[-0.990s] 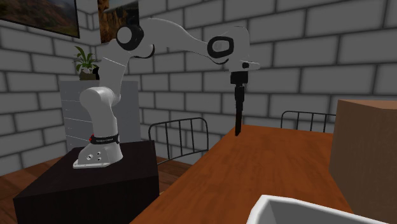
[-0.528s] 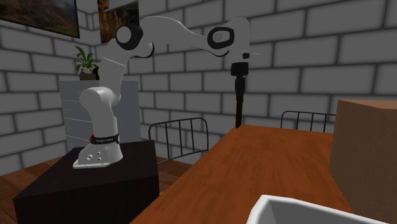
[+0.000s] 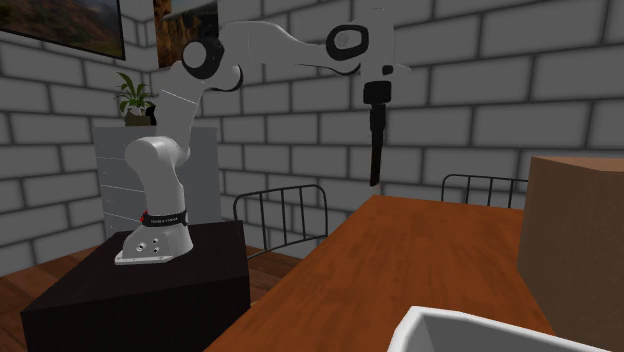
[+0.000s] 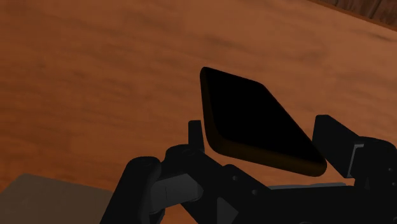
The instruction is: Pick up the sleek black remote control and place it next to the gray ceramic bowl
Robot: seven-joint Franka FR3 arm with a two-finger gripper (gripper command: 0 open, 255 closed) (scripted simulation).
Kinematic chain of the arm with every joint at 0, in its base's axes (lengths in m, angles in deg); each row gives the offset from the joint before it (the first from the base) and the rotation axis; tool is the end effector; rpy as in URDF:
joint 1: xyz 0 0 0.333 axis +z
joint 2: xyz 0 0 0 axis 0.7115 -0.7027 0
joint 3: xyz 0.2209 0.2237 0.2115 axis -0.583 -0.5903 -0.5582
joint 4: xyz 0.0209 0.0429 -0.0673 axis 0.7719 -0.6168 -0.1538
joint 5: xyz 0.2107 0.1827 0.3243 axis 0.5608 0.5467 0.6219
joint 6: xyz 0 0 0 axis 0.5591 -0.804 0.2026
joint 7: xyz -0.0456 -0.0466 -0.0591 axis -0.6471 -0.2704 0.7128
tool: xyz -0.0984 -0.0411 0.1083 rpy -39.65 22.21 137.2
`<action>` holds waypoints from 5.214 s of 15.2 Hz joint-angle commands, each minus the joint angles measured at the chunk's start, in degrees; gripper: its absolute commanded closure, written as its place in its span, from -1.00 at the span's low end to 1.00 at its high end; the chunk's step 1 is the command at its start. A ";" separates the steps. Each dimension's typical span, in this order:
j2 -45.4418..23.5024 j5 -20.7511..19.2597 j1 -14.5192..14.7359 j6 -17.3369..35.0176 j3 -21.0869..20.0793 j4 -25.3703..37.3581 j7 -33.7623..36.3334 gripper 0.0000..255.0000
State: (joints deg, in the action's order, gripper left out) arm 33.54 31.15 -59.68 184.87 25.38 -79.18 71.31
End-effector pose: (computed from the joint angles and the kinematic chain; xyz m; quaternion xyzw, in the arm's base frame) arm 0.6668 -0.3179 0.5388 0.9749 -0.2215 0.0177 0.0121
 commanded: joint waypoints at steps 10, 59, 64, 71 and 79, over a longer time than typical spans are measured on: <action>-2.63 0.62 -1.19 -9.98 0.05 12.58 -0.10 1.00; -10.98 8.48 -30.31 2.55 8.10 6.78 -37.62 1.00; -10.98 8.62 -29.81 6.39 8.01 2.86 -37.95 1.00; -11.67 9.05 -29.40 11.35 7.74 -1.52 -38.44 1.00; -12.28 9.37 -29.30 13.75 7.55 -3.36 -38.72 1.00</action>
State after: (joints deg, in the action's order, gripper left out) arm 21.25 40.52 -88.98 198.58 32.93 -82.52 32.59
